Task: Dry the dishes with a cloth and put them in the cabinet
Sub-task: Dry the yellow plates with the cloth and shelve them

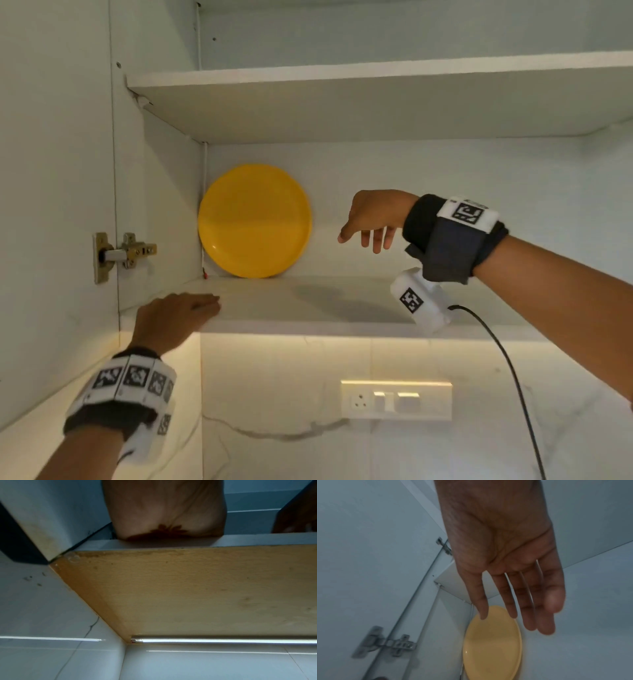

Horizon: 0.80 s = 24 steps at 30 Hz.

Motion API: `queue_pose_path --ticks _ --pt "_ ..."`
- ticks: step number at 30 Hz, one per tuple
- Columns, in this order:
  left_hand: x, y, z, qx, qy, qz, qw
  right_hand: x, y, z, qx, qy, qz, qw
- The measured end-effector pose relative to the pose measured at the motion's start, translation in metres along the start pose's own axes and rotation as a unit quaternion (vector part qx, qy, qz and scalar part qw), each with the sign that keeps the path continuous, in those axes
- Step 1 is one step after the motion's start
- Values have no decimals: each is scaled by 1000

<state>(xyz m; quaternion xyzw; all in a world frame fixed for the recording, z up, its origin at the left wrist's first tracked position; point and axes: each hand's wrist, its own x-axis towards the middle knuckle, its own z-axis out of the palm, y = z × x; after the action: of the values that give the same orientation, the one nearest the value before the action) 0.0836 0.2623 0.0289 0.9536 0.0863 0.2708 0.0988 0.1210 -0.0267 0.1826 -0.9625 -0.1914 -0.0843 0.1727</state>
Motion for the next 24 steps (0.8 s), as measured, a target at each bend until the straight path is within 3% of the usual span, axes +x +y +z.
queue_pose_path --ticks 3,7,9,11,15,20,24 --pt "-14 9 5 -126 65 20 990 -59 21 17 20 0 1 1000" --pt "-66 37 30 -260 228 122 930 -133 51 65 86 -24 24 996" --pt "-103 55 48 -285 256 173 907 -162 69 99 140 -46 42 988" --pt "-141 72 71 -336 216 167 902 -186 91 144 168 -73 68 981" --pt "-222 97 138 -395 30 119 911 -231 145 254 193 -116 138 965" --pt "-319 104 237 -332 -204 59 919 -285 217 379 152 -187 239 941" --pt "-382 92 299 -245 -332 -34 910 -327 266 445 70 -269 267 923"
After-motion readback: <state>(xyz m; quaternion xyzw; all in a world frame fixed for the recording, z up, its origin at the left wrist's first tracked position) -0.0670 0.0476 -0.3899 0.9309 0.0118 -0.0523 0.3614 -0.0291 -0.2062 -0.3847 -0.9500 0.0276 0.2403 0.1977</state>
